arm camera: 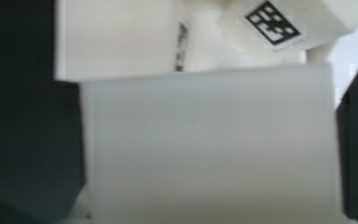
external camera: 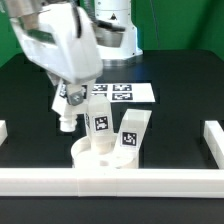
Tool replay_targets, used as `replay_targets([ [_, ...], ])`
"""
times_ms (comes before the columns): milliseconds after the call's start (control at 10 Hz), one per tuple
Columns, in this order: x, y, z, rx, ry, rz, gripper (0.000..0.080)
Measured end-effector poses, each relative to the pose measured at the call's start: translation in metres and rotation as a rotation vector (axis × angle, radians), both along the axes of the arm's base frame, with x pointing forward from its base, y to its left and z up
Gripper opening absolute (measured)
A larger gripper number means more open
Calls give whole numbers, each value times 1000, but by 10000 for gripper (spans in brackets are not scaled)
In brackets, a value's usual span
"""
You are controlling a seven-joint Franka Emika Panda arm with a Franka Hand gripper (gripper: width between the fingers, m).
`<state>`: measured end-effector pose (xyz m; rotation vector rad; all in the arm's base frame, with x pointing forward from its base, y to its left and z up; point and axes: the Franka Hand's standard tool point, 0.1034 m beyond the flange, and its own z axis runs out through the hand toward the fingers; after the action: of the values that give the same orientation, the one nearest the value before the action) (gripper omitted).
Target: Assemble stool
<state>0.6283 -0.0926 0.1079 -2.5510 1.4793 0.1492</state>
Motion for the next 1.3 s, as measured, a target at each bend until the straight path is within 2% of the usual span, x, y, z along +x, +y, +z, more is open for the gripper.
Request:
replay_targets([
  [300, 6, 20, -14, -38, -77, 88, 338],
  [700, 5, 19, -15, -36, -72, 85, 338],
  [800, 5, 21, -14, -20, -63, 121, 338],
  [1000, 15, 21, -7, -21, -85, 159, 338],
  [1100, 3, 21, -9, 33, -17, 171, 338],
  [1200, 0, 14, -10, 78, 33, 170, 338],
  [1300, 2, 10, -11, 95, 50, 168, 338],
])
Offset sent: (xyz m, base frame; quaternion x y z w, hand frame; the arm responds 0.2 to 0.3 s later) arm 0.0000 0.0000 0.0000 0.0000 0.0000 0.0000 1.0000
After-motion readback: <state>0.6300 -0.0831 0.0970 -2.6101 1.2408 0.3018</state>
